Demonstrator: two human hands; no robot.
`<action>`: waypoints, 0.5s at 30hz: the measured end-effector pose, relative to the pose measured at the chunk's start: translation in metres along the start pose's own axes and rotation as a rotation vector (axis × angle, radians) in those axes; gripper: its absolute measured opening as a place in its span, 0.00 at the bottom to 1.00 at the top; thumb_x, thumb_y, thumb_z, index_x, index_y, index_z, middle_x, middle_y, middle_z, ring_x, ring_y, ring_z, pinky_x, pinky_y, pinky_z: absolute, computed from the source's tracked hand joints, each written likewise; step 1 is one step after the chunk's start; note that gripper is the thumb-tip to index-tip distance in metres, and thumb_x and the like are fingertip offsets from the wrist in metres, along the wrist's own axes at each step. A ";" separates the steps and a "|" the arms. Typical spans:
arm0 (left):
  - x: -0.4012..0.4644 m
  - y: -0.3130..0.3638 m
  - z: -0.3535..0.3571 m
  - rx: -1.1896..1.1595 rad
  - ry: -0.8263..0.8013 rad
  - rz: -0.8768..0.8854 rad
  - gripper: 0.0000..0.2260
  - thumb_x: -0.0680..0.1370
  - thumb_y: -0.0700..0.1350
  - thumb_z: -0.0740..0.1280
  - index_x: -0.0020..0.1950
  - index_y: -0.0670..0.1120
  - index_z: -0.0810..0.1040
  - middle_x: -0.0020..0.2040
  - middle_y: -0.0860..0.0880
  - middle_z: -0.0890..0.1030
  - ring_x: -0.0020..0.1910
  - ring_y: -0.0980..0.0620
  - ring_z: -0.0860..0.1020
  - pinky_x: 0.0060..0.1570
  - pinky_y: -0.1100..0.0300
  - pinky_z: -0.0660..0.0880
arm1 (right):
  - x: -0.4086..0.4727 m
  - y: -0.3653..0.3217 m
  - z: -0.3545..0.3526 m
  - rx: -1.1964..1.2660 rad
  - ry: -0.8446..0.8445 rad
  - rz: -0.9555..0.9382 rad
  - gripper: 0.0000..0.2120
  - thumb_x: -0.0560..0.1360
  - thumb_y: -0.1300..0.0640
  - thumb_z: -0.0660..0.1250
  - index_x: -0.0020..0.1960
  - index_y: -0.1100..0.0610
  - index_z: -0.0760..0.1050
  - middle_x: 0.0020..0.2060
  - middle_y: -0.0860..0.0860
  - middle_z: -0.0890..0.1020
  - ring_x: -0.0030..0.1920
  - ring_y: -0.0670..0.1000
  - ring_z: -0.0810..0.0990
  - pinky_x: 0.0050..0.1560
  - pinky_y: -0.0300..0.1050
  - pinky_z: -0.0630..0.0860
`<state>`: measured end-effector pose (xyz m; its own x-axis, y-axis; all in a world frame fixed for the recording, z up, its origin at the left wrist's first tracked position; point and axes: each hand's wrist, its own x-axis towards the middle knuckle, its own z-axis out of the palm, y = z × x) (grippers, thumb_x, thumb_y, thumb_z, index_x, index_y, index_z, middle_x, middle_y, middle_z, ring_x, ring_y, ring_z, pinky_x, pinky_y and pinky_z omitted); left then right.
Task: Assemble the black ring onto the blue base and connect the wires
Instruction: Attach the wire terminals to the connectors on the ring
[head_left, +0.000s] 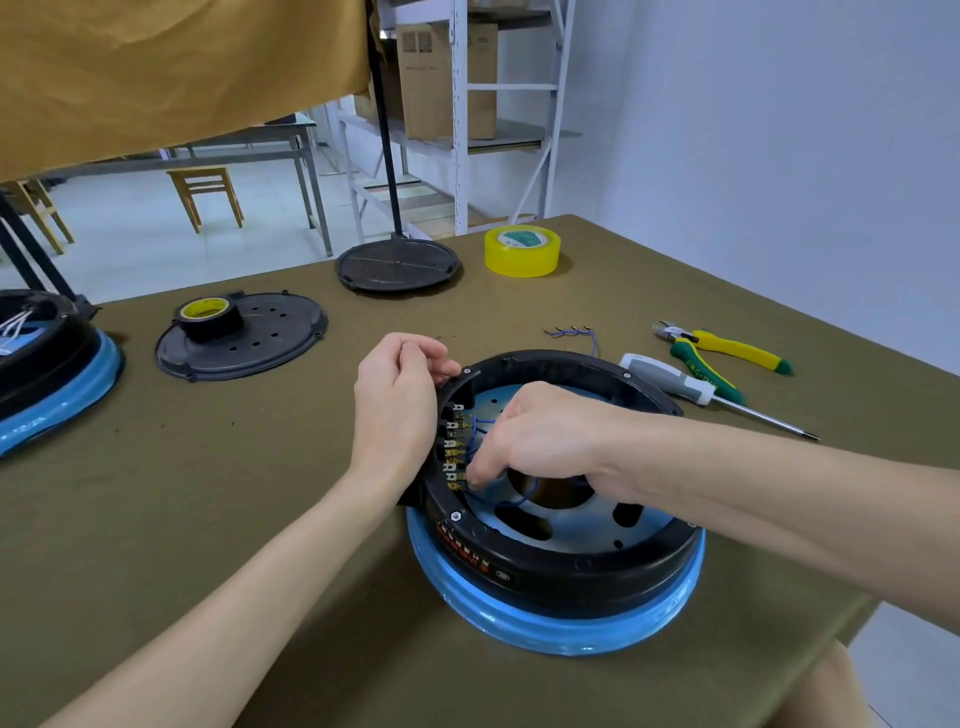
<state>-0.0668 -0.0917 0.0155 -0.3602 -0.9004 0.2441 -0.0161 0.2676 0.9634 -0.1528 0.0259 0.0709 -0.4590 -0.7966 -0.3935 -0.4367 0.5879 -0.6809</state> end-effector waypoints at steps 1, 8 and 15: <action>0.000 0.000 0.000 0.010 -0.005 0.001 0.16 0.85 0.39 0.54 0.46 0.46 0.79 0.40 0.49 0.85 0.39 0.59 0.81 0.42 0.66 0.76 | 0.000 0.001 -0.001 -0.001 -0.006 -0.006 0.11 0.69 0.53 0.80 0.46 0.60 0.86 0.49 0.55 0.87 0.55 0.57 0.83 0.55 0.49 0.77; -0.005 0.016 -0.006 0.171 -0.090 0.166 0.15 0.85 0.40 0.56 0.47 0.50 0.81 0.42 0.53 0.85 0.43 0.58 0.81 0.47 0.65 0.76 | -0.018 0.018 -0.026 -0.025 -0.089 -0.243 0.06 0.75 0.53 0.76 0.41 0.53 0.88 0.43 0.51 0.88 0.40 0.42 0.81 0.47 0.35 0.75; -0.014 0.046 -0.006 0.149 -0.529 0.298 0.11 0.84 0.39 0.64 0.54 0.52 0.84 0.46 0.55 0.87 0.45 0.57 0.83 0.48 0.66 0.78 | -0.024 0.035 -0.053 0.382 0.246 -0.469 0.06 0.78 0.53 0.73 0.48 0.52 0.88 0.38 0.46 0.86 0.40 0.45 0.81 0.47 0.37 0.79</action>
<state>-0.0565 -0.0691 0.0572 -0.7815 -0.4985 0.3752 0.0396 0.5605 0.8272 -0.1983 0.0730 0.0894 -0.4700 -0.8744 0.1203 -0.3487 0.0588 -0.9354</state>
